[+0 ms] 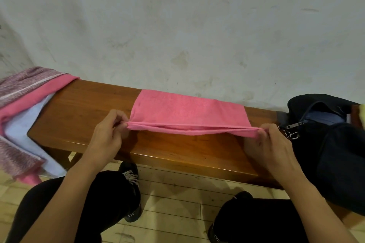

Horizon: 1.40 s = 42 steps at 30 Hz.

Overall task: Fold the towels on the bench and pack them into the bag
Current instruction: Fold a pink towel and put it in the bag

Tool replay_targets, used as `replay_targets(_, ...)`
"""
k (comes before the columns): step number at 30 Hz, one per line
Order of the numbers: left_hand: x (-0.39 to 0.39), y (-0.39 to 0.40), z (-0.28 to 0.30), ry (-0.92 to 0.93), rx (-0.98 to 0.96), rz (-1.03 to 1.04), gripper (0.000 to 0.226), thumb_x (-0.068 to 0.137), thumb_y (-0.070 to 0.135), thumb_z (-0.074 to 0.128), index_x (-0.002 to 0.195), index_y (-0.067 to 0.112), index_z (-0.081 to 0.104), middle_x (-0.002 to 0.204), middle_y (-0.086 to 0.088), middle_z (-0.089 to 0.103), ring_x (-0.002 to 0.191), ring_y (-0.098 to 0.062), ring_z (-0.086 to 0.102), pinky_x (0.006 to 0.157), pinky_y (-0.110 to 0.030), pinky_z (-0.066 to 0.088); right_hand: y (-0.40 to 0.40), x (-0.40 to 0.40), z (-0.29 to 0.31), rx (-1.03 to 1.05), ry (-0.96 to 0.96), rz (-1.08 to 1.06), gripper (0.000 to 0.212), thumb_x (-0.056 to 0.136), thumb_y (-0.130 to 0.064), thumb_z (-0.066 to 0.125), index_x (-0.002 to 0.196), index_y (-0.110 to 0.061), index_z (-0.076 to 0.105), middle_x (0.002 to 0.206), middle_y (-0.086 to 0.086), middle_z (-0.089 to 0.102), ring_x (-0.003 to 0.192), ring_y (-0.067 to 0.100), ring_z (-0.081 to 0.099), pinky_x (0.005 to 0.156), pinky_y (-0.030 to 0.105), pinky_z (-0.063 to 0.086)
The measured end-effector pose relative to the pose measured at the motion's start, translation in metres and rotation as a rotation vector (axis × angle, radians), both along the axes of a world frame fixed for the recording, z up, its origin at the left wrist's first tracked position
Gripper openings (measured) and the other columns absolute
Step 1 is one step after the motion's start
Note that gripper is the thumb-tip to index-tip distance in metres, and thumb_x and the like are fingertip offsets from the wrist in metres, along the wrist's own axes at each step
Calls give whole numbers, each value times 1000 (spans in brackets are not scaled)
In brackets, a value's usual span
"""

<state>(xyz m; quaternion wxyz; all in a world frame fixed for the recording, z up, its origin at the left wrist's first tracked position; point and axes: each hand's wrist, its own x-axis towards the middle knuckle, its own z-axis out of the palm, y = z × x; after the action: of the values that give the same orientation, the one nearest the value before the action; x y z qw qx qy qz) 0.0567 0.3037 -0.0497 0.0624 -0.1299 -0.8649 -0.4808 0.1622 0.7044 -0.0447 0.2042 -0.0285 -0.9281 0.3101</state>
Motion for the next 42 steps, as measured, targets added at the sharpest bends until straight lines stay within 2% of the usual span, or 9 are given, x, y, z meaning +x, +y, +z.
replay_targets(2, 0, 0, 2, -21, 38, 4, 34, 96, -3, 50, 91, 31, 53, 99, 0, 63, 93, -21, 65, 82, -46, 59, -1, -1, 1, -80, 61, 5, 6, 100, -17, 50, 99, -22, 47, 79, -7, 56, 76, -6, 61, 58, 8, 47)
replay_targets(7, 1, 3, 4, -2, 18, 16, 26, 95, -2, 51, 92, 21, 62, 104, 5, 64, 97, -15, 62, 80, -42, 58, 4, 0, -1, -87, 38, 13, 24, 92, -6, 64, 99, -25, 54, 78, -8, 62, 78, -5, 62, 61, 3, 46)
replay_targets(11, -1, 3, 2, 16, -67, 57, 26, 94, -4, 52, 94, 17, 67, 103, 3, 65, 97, -11, 58, 75, -23, 46, 5, 1, 2, -62, -25, 62, 27, 86, -14, 69, 95, -37, 60, 91, -16, 65, 90, -7, 62, 70, 2, 46)
replay_targets(16, -4, 3, -2, -19, -158, 68, 25, 96, -4, 51, 95, 14, 69, 101, 2, 66, 89, -2, 55, 72, -14, 39, 10, 1, -2, -72, -120, 69, 26, 79, -21, 76, 103, -27, 70, 96, -23, 65, 94, -13, 63, 77, 3, 49)
replay_targets(20, -2, 2, 1, -51, -192, 27, 26, 97, 1, 52, 95, 24, 65, 96, 19, 61, 88, 6, 54, 70, -9, 40, 15, 1, -6, -11, -199, 106, 29, 78, -17, 77, 107, -21, 72, 97, -22, 63, 98, -16, 59, 79, -1, 45)
replay_targets(24, -2, -4, 4, -115, -176, -52, 25, 95, 3, 57, 105, 24, 66, 109, 26, 61, 96, 19, 52, 78, -3, 42, 18, 3, 0, 61, -271, 155, 33, 76, -27, 76, 106, -37, 65, 100, -28, 61, 102, -15, 57, 82, 0, 45)
replay_targets(30, -2, -9, 4, -156, -170, -29, 22, 92, 2, 61, 97, 22, 67, 100, 20, 64, 95, 6, 57, 81, -13, 45, 18, 6, 4, 84, -323, 149, 30, 73, -43, 67, 101, -52, 59, 98, -35, 58, 93, -13, 59, 82, 11, 47)
replay_targets(35, -5, -8, 5, -210, -156, 21, 16, 92, 4, 63, 94, 19, 67, 98, 5, 67, 96, -6, 60, 75, -15, 43, 15, 7, 3, 20, -325, 132, 20, 75, -53, 59, 95, -53, 61, 98, -25, 64, 91, -3, 62, 79, 19, 53)
replay_targets(42, -4, -3, 9, -218, -148, 54, 14, 91, 4, 64, 92, 18, 66, 95, 5, 67, 92, -5, 61, 71, -13, 42, 11, 2, 0, -14, -307, 87, 26, 89, -22, 68, 90, -47, 58, 95, -24, 61, 91, -5, 57, 76, 14, 45)
